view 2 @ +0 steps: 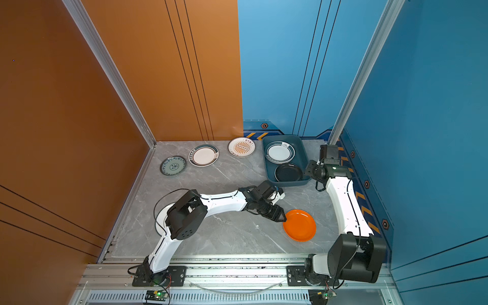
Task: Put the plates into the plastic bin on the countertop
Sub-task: 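Grasp and tilt up the orange plate with left gripper while right gripper approaches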
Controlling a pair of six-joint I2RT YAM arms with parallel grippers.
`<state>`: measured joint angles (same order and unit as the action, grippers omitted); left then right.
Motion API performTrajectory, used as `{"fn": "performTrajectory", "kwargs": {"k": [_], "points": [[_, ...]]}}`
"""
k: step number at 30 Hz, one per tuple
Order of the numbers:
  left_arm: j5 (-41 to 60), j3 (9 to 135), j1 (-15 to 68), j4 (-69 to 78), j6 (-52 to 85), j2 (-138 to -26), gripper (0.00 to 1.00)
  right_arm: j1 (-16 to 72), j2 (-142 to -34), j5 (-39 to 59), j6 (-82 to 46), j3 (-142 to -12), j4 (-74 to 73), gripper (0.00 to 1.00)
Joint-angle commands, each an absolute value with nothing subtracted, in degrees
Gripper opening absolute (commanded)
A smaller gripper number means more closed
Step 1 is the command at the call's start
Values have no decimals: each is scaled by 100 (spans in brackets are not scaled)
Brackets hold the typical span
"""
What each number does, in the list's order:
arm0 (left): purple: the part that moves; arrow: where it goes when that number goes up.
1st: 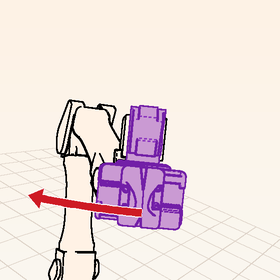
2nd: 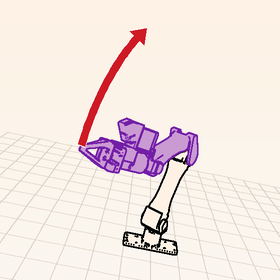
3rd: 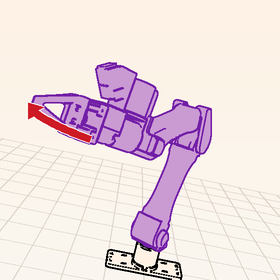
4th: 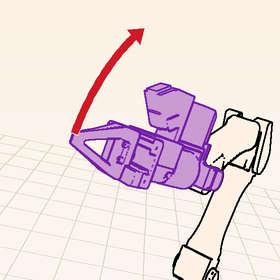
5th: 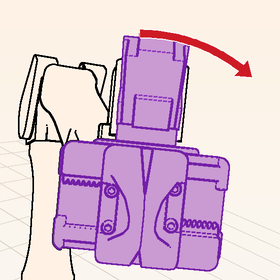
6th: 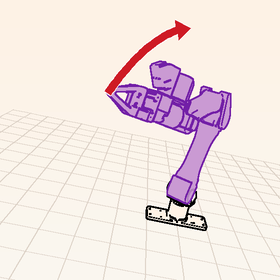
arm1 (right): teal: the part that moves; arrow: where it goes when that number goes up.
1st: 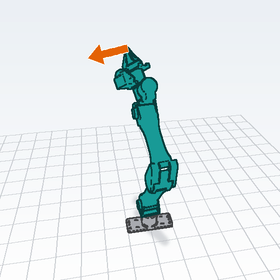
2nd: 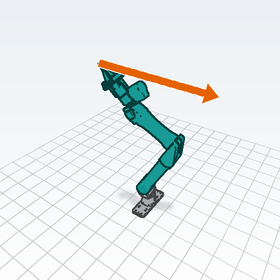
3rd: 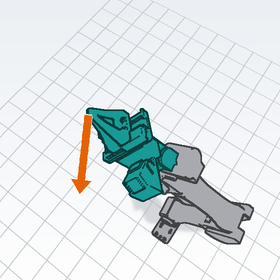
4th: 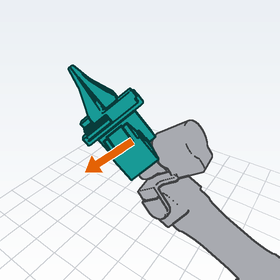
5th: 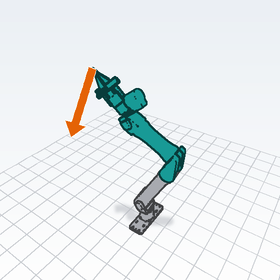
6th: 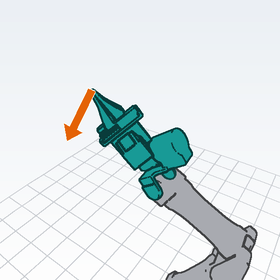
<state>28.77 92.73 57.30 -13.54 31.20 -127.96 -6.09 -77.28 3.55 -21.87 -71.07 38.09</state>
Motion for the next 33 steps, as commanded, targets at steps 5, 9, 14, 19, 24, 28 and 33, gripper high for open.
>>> {"fn": "performTrajectory", "kwargs": {"k": [5, 9, 14, 19, 24, 28, 33], "points": [[3032, 9627, 5879, -1336, 3203, -13107, 53, -703, -7542, 595, -2259, -6934, 3640, 56], [3025, 9766, 5944, -1374, 3220, -13256, 47, -710, -7502, 590, -2259, -6868, 3630, 56], [2987, 9881, 5961, -1424, 3262, -13448, 39, -712, -7428, 574, -2261, -6816, 3612, 56], [2958, 9991, 5968, -1433, 3313, -13568, 30, -712, -7406, 600, -2268, -6732, 3569, 55], [2896, 10093, 5961, -1501, 3292, -13614, 18, -712, -7324, 626, -2268, -6597, 3515, 55], [2883, 10142, 5950, -1538, 3266, -13632, 17, -712, -7286, 629, -2242, -6548, 3522, 55], [2795, 10165, 5924, -1635, 3226, -13632, 0, -705, -7260, 637, -2215, -6481, 3531, 55]]}}
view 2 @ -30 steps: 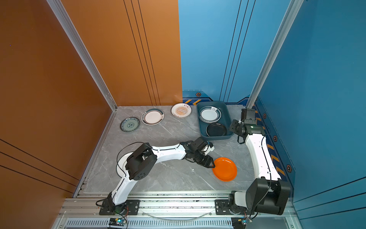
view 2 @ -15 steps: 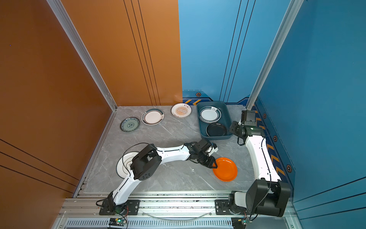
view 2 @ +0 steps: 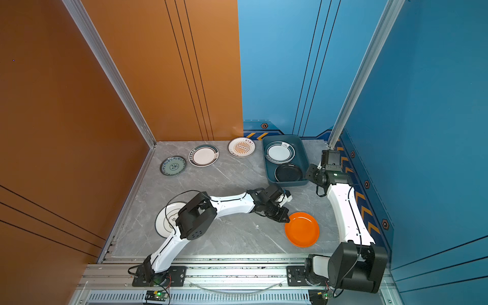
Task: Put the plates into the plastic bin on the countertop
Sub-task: 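Grasp and tilt up the orange plate with left gripper while right gripper approaches, then grasp the raised orange plate rim with the right gripper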
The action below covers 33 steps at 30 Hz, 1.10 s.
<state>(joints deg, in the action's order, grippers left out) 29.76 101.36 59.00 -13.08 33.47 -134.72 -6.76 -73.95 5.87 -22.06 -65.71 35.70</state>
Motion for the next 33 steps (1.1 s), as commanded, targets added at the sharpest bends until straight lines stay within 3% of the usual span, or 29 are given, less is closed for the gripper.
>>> {"fn": "performTrajectory", "kwargs": {"k": [1, 11, 23, 33], "points": [[2790, 10161, 5916, -1643, 3227, -13632, 0, -704, -7256, 653, -2216, -6473, 3533, 55], [2700, 9763, 5572, -1874, 3035, -13137, 0, -514, -7067, 1479, -2145, -6118, 3159, 55], [2820, 7975, 4025, -2013, 2760, -10818, 0, -7, -7472, 2978, -2175, -6115, 2598, 59], [3124, 7405, 3286, -2048, 2716, -9648, 0, 615, -7928, 3418, -1954, -6240, 2487, 59]]}}
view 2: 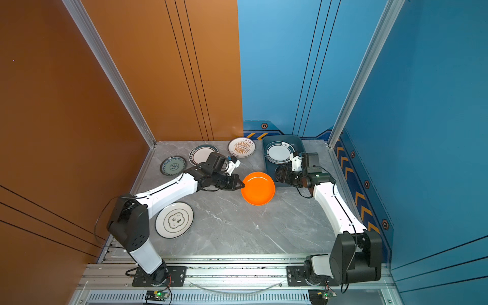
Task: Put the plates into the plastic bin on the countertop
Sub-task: 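Grasp the raised orange plate rim with the right gripper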
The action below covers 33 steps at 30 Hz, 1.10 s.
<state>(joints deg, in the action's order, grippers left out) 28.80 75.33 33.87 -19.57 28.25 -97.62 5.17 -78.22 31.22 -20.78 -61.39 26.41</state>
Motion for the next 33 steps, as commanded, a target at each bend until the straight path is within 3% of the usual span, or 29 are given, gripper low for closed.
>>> {"fn": "performTrajectory", "kwargs": {"k": [1, 19, 24, 33], "points": [[3142, 7400, 3257, -2047, 2723, -9610, 0, 679, -7974, 3447, -1953, -6259, 2481, 59], [3277, 7630, 3067, -2047, 2776, -9554, 0, 1043, -8253, 4250, -1919, -6134, 2118, 58], [3300, 7711, 3034, -2048, 2783, -9536, 0, 1219, -8459, 4389, -1925, -6167, 2031, 52], [3291, 7686, 2978, -2048, 2781, -9519, 0, 1320, -8704, 4434, -2155, -6269, 1904, 6]]}}
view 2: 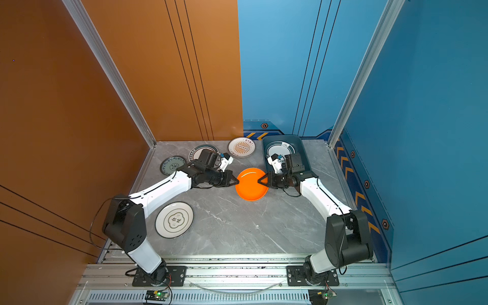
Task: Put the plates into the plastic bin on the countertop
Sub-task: 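Grasp the raised orange plate rim with the right gripper, then carry the orange plate with the right gripper into the bin and release it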
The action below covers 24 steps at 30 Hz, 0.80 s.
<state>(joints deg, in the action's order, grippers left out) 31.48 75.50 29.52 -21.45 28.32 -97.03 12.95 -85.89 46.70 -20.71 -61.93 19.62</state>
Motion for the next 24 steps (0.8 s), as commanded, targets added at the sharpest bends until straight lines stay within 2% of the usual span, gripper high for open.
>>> {"fn": "performTrajectory", "kwargs": {"k": [1, 3, 4, 5, 8, 10, 11, 12, 16, 24], "points": [[3288, 7686, 2969, -2048, 2784, -9527, 0, 1320, -8718, 4422, -2207, -6283, 1871, 1], [3271, 7674, 2953, -2046, 2777, -9522, 1, 1312, -8748, 4391, -2313, -6299, 1821, 0], [3269, 7674, 2945, -2042, 2769, -9519, 7, 1299, -8770, 4371, -2357, -6338, 1809, 0], [3261, 7677, 2944, -2048, 2753, -9519, 17, 1286, -8792, 4341, -2393, -6362, 1810, 0], [3108, 7634, 2914, -2054, 2695, -9460, 57, 1165, -8863, 4186, -2481, -6593, 1897, 0], [2957, 7582, 2854, -2091, 2648, -9399, 77, 963, -8909, 4037, -2586, -6827, 1936, 0], [2894, 7547, 2812, -2100, 2637, -9360, 93, 847, -8938, 3924, -2658, -6957, 1976, 0], [2809, 7500, 2744, -2130, 2628, -9316, 99, 696, -8985, 3761, -2729, -7125, 2000, 0], [2408, 7188, 2253, -2167, 2736, -9016, 98, 219, -9372, 2861, -2882, -7879, 2130, 0], [2120, 6362, 903, -1999, 3016, -8166, 98, -380, -10592, 1859, -2856, -9084, 2661, 0]]}}
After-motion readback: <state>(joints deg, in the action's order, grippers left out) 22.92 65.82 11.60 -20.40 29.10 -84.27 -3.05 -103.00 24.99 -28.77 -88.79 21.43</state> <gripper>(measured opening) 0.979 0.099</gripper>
